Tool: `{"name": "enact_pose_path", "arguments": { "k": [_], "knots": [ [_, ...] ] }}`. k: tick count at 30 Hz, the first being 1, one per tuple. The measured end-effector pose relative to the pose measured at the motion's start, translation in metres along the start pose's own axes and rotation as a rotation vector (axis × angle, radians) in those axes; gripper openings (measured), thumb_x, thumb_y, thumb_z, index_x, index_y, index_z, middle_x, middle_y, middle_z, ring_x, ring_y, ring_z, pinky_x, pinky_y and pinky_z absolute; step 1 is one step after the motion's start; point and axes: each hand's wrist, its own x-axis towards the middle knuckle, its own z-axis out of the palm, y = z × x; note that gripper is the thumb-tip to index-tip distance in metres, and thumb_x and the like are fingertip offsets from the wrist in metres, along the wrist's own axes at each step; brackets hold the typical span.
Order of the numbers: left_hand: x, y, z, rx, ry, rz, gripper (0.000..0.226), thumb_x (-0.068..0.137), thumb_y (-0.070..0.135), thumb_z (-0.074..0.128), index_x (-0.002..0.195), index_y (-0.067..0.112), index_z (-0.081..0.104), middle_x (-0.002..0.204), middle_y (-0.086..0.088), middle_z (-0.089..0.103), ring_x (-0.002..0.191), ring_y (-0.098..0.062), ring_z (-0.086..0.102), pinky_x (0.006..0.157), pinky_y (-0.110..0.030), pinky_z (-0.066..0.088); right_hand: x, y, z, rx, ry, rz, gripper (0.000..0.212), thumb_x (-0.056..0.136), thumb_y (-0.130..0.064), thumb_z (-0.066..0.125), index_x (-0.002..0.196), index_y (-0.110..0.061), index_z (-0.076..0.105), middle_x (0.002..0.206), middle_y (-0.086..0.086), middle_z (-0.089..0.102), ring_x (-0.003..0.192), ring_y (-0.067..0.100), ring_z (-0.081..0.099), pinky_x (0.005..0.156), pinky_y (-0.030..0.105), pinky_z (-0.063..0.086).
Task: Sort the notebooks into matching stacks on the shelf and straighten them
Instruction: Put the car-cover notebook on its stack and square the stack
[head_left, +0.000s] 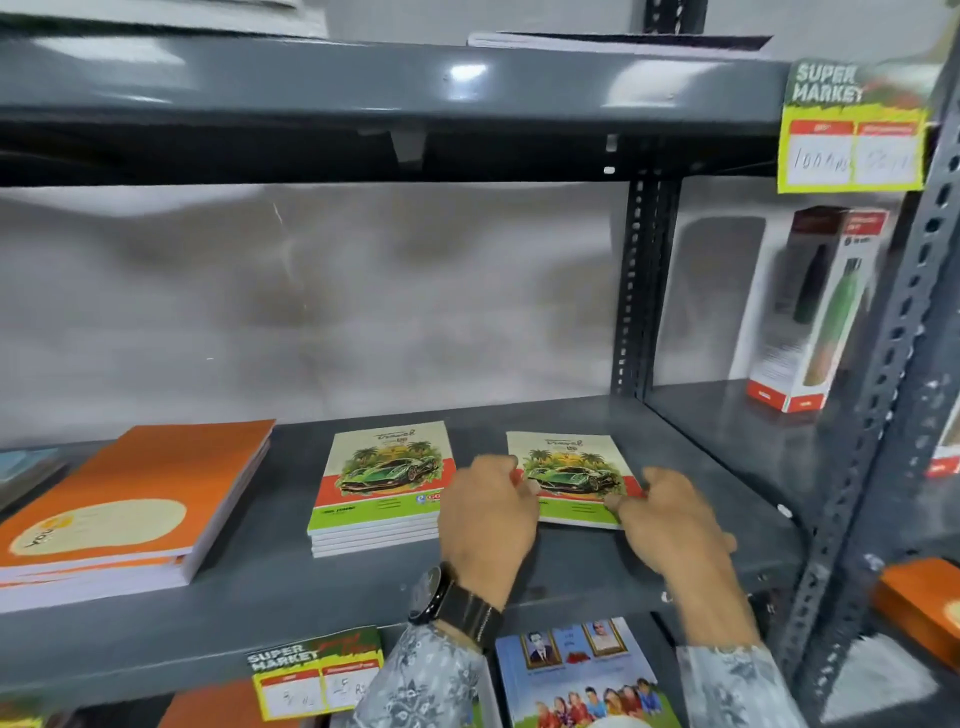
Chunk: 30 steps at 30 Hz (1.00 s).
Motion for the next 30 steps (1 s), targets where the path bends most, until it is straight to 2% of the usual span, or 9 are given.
{"name": "enact_pose_path", "arguments": {
  "k": [3, 6, 9, 12, 14, 17, 22, 26, 30],
  "knots": [
    [-0.005, 0.004, -0.006, -0.071, 0.098, 0.041, 0.023, 0.093, 0.030, 0.070, 0.113, 0.021, 0.080, 0.103, 0.004, 0.082, 0.090, -0.015, 0.075, 0.081, -0.029, 0.058, -0.002, 0.003, -0.004, 0.151, 0.010, 0.016, 0.019, 0.087, -0.034, 0.071, 0.089, -0.018, 0.060, 0.102, -0.004, 0.068, 0.106, 0.027, 0.060, 0.094, 0.046, 0.031],
    [-0.008, 0.005, -0.009, -0.214, 0.133, 0.023, 0.027, 0.092, 0.029, 0.073, 0.118, 0.025, 0.079, 0.108, 0.009, 0.081, 0.094, -0.007, 0.074, 0.091, -0.029, 0.058, 0.002, 0.008, 0.000, 0.368, -0.011, -0.005, 0.054, 0.080, -0.030, 0.078, 0.131, -0.019, 0.063, 0.096, -0.015, 0.064, 0.113, 0.027, 0.062, 0.111, 0.052, 0.035],
    [-0.011, 0.001, -0.014, -0.413, 0.140, -0.014, 0.028, 0.091, 0.026, 0.076, 0.119, 0.026, 0.079, 0.110, 0.012, 0.081, 0.095, 0.002, 0.072, 0.095, -0.028, 0.059, -0.001, 0.004, 0.001, 0.631, 0.023, -0.066, 0.061, 0.084, -0.010, 0.080, 0.141, -0.011, 0.058, 0.105, -0.006, 0.068, 0.108, 0.024, 0.065, 0.106, 0.045, 0.046],
    [-0.008, -0.011, -0.028, -0.564, 0.190, -0.016, 0.028, 0.088, 0.020, 0.079, 0.116, 0.024, 0.080, 0.107, 0.013, 0.081, 0.095, 0.004, 0.073, 0.095, -0.025, 0.059, -0.011, -0.012, 0.004, 0.785, -0.004, -0.150, 0.036, 0.087, 0.008, 0.072, 0.114, -0.015, 0.070, 0.094, -0.007, 0.070, 0.085, 0.012, 0.068, 0.087, 0.033, 0.054],
    [0.000, -0.027, -0.047, -0.653, 0.231, -0.023, 0.026, 0.087, 0.016, 0.080, 0.113, 0.022, 0.082, 0.102, 0.012, 0.082, 0.092, 0.003, 0.075, 0.091, -0.026, 0.060, -0.019, -0.032, 0.012, 0.822, -0.032, -0.220, 0.040, 0.086, 0.011, 0.071, 0.085, -0.029, 0.067, 0.082, -0.012, 0.072, 0.074, 0.001, 0.067, 0.074, 0.021, 0.051],
    [0.014, -0.051, -0.082, -0.728, 0.285, -0.052, 0.022, 0.086, 0.012, 0.081, 0.105, 0.024, 0.083, 0.093, 0.014, 0.082, 0.086, 0.001, 0.077, 0.081, -0.022, 0.061, -0.027, -0.062, 0.033, 0.850, -0.081, -0.320, 0.043, 0.083, 0.013, 0.072, 0.079, -0.031, 0.070, 0.072, -0.014, 0.077, 0.068, -0.003, 0.071, 0.072, 0.020, 0.052],
    [0.033, -0.096, -0.121, -0.708, 0.335, -0.111, 0.027, 0.084, 0.010, 0.082, 0.090, 0.036, 0.078, 0.091, 0.013, 0.081, 0.083, -0.005, 0.075, 0.084, -0.029, 0.060, -0.038, -0.105, 0.078, 0.813, -0.141, -0.365, 0.035, 0.082, 0.007, 0.075, 0.093, -0.025, 0.076, 0.090, -0.002, 0.080, 0.085, 0.016, 0.078, 0.074, 0.029, 0.062],
    [0.036, -0.123, -0.130, -0.576, 0.281, -0.164, 0.026, 0.085, 0.012, 0.081, 0.111, 0.016, 0.081, 0.102, 0.002, 0.082, 0.093, -0.013, 0.076, 0.093, -0.042, 0.062, -0.046, -0.114, 0.103, 0.689, -0.129, -0.346, 0.044, 0.080, -0.007, 0.079, 0.071, -0.050, 0.071, 0.074, -0.023, 0.076, 0.089, 0.017, 0.076, 0.093, 0.049, 0.058],
    [0.026, -0.138, -0.128, -0.303, 0.224, -0.128, 0.033, 0.087, 0.026, 0.079, 0.120, 0.026, 0.077, 0.103, 0.012, 0.081, 0.095, -0.006, 0.074, 0.094, -0.040, 0.060, -0.045, -0.105, 0.117, 0.529, -0.170, -0.363, 0.040, 0.063, -0.043, 0.077, 0.080, -0.076, 0.062, 0.083, -0.022, 0.077, 0.099, 0.019, 0.073, 0.099, 0.058, 0.049]
  ]
}}
